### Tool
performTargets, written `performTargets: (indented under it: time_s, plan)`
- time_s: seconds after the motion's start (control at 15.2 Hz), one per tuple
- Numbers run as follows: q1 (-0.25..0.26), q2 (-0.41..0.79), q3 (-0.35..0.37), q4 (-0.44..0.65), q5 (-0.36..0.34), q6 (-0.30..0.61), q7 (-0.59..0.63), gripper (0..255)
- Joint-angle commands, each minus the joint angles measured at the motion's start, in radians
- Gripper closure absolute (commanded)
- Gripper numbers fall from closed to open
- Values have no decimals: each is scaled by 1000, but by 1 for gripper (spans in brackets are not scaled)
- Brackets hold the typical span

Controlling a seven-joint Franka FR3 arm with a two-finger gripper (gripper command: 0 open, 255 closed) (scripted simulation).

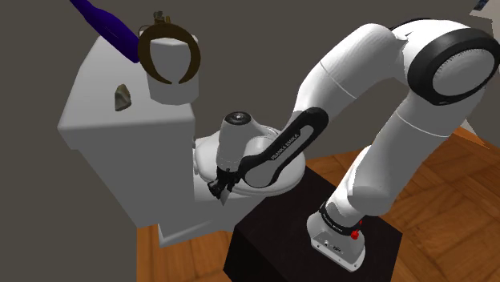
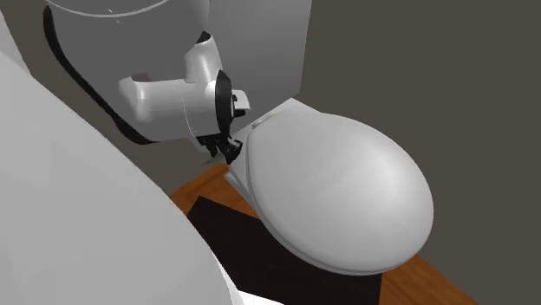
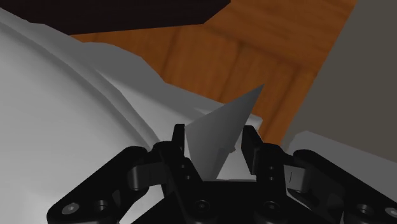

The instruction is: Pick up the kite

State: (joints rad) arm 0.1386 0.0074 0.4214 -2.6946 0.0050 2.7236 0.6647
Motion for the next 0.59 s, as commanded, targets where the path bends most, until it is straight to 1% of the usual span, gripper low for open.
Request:
performTargets:
  time_s: [0.0,0.33,0.46,0.53]
  plan:
    - [1,-35,3,-2,34,-31,-27,255]
    - [13,-118,-1,6,95,-117,-70,255]
    - [18,-149,-4,11,112,-151,-82,255]
    - [19,-151,-5,11,113,-154,-83,255]
